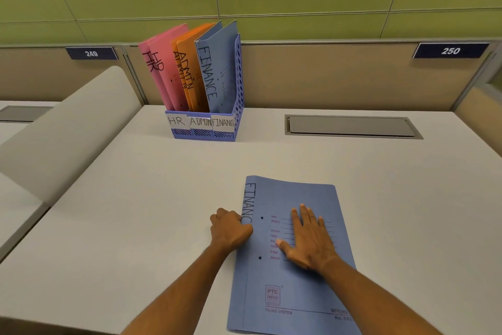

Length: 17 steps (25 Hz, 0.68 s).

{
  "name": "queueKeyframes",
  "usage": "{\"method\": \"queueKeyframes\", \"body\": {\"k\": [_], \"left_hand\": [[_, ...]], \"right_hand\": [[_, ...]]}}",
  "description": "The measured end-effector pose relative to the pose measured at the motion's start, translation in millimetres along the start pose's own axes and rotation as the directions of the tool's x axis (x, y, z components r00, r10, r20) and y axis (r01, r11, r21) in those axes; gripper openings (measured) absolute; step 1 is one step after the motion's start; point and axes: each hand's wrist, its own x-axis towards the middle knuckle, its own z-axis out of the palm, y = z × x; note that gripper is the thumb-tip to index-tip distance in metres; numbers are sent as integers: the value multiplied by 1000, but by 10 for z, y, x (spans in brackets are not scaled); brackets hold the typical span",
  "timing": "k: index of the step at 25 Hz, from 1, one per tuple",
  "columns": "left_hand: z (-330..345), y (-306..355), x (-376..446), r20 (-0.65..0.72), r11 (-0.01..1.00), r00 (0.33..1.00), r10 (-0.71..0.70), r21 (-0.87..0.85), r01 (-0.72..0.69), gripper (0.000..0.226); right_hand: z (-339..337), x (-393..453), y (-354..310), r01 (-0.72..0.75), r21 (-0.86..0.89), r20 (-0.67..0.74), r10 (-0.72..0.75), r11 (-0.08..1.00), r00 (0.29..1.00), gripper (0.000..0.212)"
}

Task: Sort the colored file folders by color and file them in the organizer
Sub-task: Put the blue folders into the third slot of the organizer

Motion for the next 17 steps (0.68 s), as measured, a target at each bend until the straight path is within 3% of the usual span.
{"method": "queueKeyframes", "body": {"k": [4, 10, 17], "left_hand": [[-67, -39, 23, 47, 947, 999, -17, -321, 31, 3], [-110, -59, 5, 67, 899, 996, -58, -430, 81, 29], [-325, 178, -22, -29, 865, 1000, -3, -501, -12, 12]], "right_hand": [[-19, -5, -1, 4, 19, 9, -5, 1000, 1000, 141], [-55, -14, 13, 3, 11, -8, -3, 1000, 1000, 141], [-375, -10, 44, 70, -18, -142, -72, 997, 987, 123]]}}
